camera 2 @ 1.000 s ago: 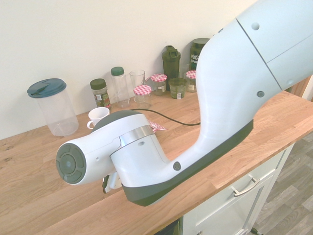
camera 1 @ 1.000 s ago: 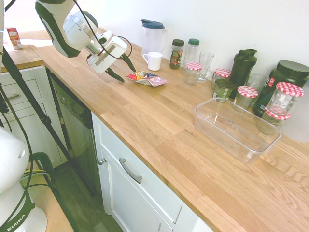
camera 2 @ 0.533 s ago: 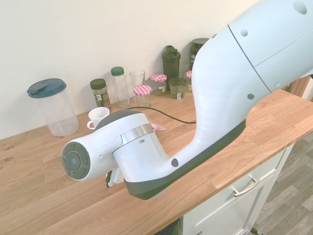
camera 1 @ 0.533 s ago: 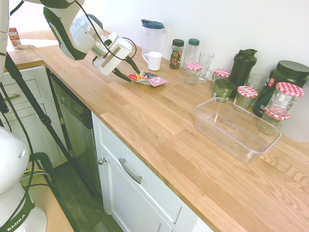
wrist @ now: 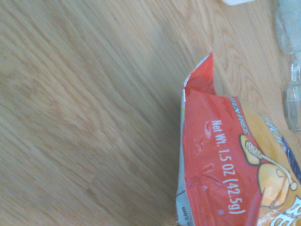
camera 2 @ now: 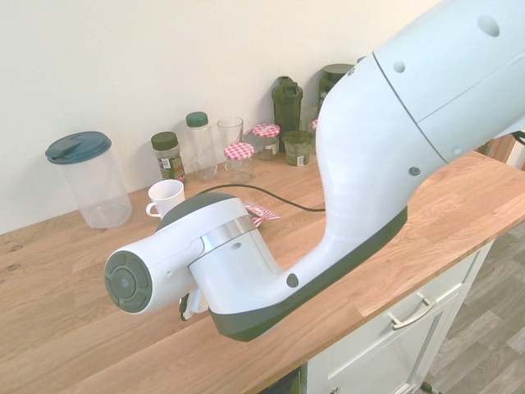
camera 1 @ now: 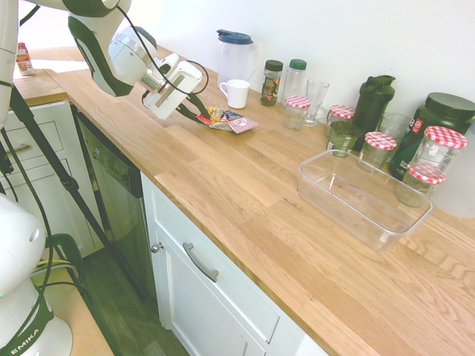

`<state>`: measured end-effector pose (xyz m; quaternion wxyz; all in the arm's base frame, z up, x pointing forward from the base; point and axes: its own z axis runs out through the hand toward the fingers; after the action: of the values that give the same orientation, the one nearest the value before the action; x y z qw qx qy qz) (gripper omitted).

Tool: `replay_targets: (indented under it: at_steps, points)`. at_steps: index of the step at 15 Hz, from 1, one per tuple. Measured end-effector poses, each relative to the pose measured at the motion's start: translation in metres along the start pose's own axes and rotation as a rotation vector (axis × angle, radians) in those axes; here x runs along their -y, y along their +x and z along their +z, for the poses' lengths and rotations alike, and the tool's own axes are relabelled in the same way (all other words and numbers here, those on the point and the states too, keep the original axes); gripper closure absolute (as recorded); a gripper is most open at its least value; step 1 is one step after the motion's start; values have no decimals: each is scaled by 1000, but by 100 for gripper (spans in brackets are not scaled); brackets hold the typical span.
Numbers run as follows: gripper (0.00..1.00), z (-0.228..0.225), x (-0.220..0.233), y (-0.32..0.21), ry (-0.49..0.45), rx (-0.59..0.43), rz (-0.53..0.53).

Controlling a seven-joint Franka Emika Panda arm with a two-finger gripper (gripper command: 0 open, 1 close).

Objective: Put the chip bag into the container

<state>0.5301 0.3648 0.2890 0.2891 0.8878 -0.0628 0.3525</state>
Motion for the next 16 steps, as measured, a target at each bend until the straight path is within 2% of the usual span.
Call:
replay_targets:
  at_steps: [4,10,13,16]
  points:
    - [100,-13,2,20,20,-27,43]
    - [100,-60,-12,68,86,-43,165]
    - [100,-97,-47,111,148,2,281]
    - [100,-133,-106,159,197,45,384]
